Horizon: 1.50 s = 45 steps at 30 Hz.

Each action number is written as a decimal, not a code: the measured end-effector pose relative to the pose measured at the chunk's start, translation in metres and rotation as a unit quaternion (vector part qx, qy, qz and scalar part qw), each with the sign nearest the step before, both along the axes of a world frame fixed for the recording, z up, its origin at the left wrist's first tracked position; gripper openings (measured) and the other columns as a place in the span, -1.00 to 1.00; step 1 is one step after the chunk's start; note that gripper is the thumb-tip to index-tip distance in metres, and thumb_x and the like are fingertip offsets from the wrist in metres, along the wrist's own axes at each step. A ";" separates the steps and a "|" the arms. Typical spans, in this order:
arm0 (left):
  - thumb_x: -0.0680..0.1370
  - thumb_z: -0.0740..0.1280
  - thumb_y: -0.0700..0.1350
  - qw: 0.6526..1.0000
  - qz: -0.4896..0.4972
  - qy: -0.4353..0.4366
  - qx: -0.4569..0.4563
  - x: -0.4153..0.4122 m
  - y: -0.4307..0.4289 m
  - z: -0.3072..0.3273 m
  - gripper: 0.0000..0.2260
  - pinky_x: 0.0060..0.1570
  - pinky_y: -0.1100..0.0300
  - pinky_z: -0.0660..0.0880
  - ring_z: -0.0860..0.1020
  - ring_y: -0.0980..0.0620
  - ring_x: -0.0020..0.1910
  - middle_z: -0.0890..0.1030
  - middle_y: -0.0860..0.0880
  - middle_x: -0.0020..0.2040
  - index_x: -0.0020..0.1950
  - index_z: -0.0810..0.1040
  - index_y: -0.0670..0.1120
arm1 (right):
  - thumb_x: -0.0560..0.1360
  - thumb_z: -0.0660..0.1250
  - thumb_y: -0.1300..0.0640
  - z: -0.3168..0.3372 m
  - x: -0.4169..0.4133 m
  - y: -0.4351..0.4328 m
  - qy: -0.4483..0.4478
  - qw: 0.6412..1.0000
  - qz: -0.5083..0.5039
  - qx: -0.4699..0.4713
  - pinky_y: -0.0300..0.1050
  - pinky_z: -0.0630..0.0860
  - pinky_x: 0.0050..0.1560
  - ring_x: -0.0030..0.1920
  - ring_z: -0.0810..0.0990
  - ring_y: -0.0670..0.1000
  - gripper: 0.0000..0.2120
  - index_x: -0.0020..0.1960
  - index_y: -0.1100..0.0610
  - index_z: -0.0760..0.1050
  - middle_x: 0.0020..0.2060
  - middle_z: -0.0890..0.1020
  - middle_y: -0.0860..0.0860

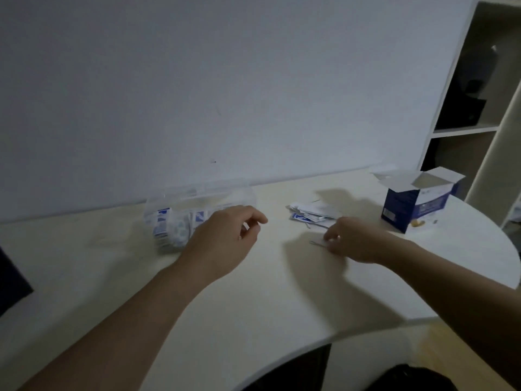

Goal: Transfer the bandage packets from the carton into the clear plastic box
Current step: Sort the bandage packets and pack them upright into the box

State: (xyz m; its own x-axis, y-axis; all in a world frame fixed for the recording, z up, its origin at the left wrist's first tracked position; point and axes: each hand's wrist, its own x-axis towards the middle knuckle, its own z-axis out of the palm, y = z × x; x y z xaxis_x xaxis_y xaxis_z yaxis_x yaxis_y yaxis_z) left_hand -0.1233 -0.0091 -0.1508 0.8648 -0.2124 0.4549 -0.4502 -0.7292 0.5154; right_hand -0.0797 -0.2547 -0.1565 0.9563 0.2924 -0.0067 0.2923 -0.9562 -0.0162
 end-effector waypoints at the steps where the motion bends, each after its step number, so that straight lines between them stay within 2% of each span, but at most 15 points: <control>1: 0.54 0.29 -0.10 1.000 -0.002 0.011 0.010 0.000 -0.003 -0.004 -0.77 -0.05 0.15 0.51 0.53 0.25 -0.16 0.55 0.26 -0.16 -0.11 0.49 0.28 | 0.54 0.22 0.11 0.000 -0.003 0.001 -0.004 1.000 0.012 -0.011 -0.16 0.43 0.05 0.09 0.54 0.07 -0.72 0.17 0.13 0.58 0.09 0.61 0.08; 5: 0.54 0.28 -0.08 0.998 -0.002 0.030 0.051 0.000 -0.004 -0.017 -0.84 -0.07 0.12 0.51 0.52 0.23 -0.17 0.55 0.26 -0.16 -0.03 0.56 0.19 | 0.56 0.14 0.18 -0.011 -0.028 0.020 -0.014 0.991 0.105 -0.081 -0.05 0.48 0.02 0.05 0.54 0.13 -0.78 0.05 0.17 0.55 0.01 0.57 0.10; 8: 0.54 0.27 -0.06 0.996 0.002 0.039 0.075 -0.001 0.002 -0.022 -0.86 -0.08 0.13 0.51 0.51 0.23 -0.19 0.56 0.23 -0.12 -0.01 0.56 0.19 | 0.56 0.12 0.23 -0.024 -0.040 0.036 -0.055 0.988 0.141 -0.010 -0.09 0.45 0.01 0.06 0.50 0.08 -0.78 0.04 0.09 0.53 0.02 0.54 0.04; 15: 0.54 0.27 -0.07 0.993 0.013 0.085 0.078 -0.015 0.017 -0.033 -0.85 -0.08 0.17 0.50 0.51 0.23 -0.21 0.56 0.22 -0.13 0.01 0.58 0.15 | 0.47 0.37 0.12 0.003 -0.031 0.049 0.034 0.994 0.096 0.032 -0.20 0.37 0.12 0.19 0.49 0.01 -0.59 0.31 0.10 0.45 0.17 0.56 0.01; 19: 0.54 0.27 -0.07 0.993 0.015 0.106 0.056 -0.023 0.025 -0.041 -0.84 -0.08 0.19 0.48 0.50 0.23 -0.21 0.56 0.23 -0.13 0.00 0.56 0.18 | 0.35 0.50 0.11 0.019 -0.009 0.055 0.189 0.982 -0.006 0.017 -0.28 0.52 -0.35 -0.37 0.57 -0.04 -0.53 0.18 0.31 0.51 -0.19 0.62 0.11; 24: 0.53 0.28 -0.04 0.994 0.018 0.103 0.042 -0.027 0.033 -0.045 -0.85 -0.04 0.16 0.50 0.51 0.23 -0.18 0.58 0.18 -0.11 -0.03 0.54 0.23 | 0.39 0.47 0.12 0.020 0.000 0.059 0.273 0.962 -0.017 -0.011 -0.30 0.47 -0.38 -0.42 0.45 -0.07 -0.82 -0.13 0.21 0.55 -0.40 0.44 0.01; 26: 0.53 0.28 -0.06 0.996 0.030 0.076 0.018 -0.029 0.037 -0.040 -0.84 -0.06 0.18 0.50 0.52 0.25 -0.18 0.57 0.21 -0.13 -0.03 0.55 0.21 | 0.41 0.44 0.09 0.021 -0.006 0.064 0.225 0.974 0.014 -0.022 -0.30 0.42 -0.41 -0.46 0.47 -0.11 -0.84 -0.28 0.10 0.52 -0.42 0.45 -0.02; 28: 0.53 0.29 -0.10 0.998 0.057 0.006 -0.014 -0.026 0.042 -0.035 -0.85 -0.05 0.15 0.52 0.54 0.22 -0.16 0.55 0.23 -0.14 -0.02 0.57 0.16 | 0.43 0.38 0.06 0.020 -0.014 0.078 0.089 0.994 0.058 -0.005 -0.22 0.37 -0.37 -0.34 0.50 -0.01 -0.75 -0.38 0.05 0.41 -0.37 0.49 -0.01; 30: 0.54 0.28 -0.11 0.994 0.080 -0.061 -0.045 -0.022 0.046 -0.031 -0.87 -0.06 0.11 0.53 0.55 0.17 -0.15 0.54 0.21 -0.13 -0.01 0.58 0.09 | 0.49 0.30 0.08 0.013 -0.027 0.101 -0.048 0.994 0.087 0.053 -0.15 0.38 -0.24 -0.16 0.52 0.10 -0.83 -0.25 0.09 0.47 -0.21 0.53 0.06; 32: 0.53 0.29 -0.14 0.991 0.085 -0.097 -0.039 -0.022 0.048 -0.030 -0.86 -0.06 0.11 0.52 0.55 0.16 -0.12 0.54 0.19 -0.09 0.01 0.59 0.05 | 0.57 0.20 0.03 0.000 -0.041 0.125 -0.133 0.981 0.136 0.040 -0.08 0.43 -0.03 0.07 0.50 0.14 -0.77 0.09 0.13 0.52 0.04 0.52 0.10; 35: 0.52 0.28 -0.21 0.991 0.085 -0.101 0.019 -0.026 0.047 -0.036 -0.79 -0.05 0.16 0.49 0.53 0.13 -0.02 0.53 0.17 0.00 0.06 0.57 0.05 | 0.53 0.18 -0.18 -0.018 -0.053 0.139 -0.090 0.976 0.197 -0.005 0.02 0.37 0.17 0.21 0.40 0.13 -0.51 0.33 0.10 0.36 0.23 0.43 0.10; 38: 0.52 0.21 -0.17 0.993 0.065 -0.084 0.043 -0.025 0.047 -0.041 -0.77 -0.04 0.17 0.46 0.52 0.12 0.01 0.52 0.17 0.03 0.08 0.56 0.07 | 0.39 0.36 -0.24 -0.009 -0.038 0.115 0.004 0.971 0.175 0.165 -0.08 0.42 0.17 0.06 0.49 -0.02 -0.40 0.34 0.01 0.40 0.19 0.50 0.01; 40: 0.52 0.16 -0.08 0.997 0.024 -0.048 0.051 -0.024 0.046 -0.045 -0.73 0.07 0.18 0.44 0.50 0.14 0.09 0.51 0.17 0.09 0.13 0.56 0.07 | 0.39 0.42 -0.14 -0.004 -0.012 0.085 -0.049 0.957 0.114 0.262 -0.13 0.45 0.11 -0.09 0.51 -0.12 -0.54 0.23 0.01 0.51 0.07 0.59 -0.03; 43: 0.60 0.15 0.00 0.990 -0.026 0.050 0.132 -0.023 0.040 -0.059 -0.69 0.34 0.20 0.26 0.34 0.15 0.34 0.40 0.15 0.35 0.33 0.45 0.11 | 0.43 0.37 -0.15 -0.013 0.036 0.034 -0.159 0.964 -0.036 0.209 -0.04 0.37 0.22 0.21 0.45 0.12 -0.50 0.30 0.02 0.46 0.23 0.52 0.07; 45: 0.62 0.14 0.02 0.982 -0.026 0.080 0.169 -0.023 0.039 -0.065 -0.66 0.40 0.24 0.15 0.26 0.18 0.40 0.31 0.17 0.43 0.40 0.36 0.15 | 0.41 0.29 -0.30 -0.023 0.056 0.013 -0.103 0.977 -0.108 0.151 0.10 0.23 0.35 0.41 0.22 0.17 -0.31 0.44 -0.03 0.26 0.43 0.30 0.09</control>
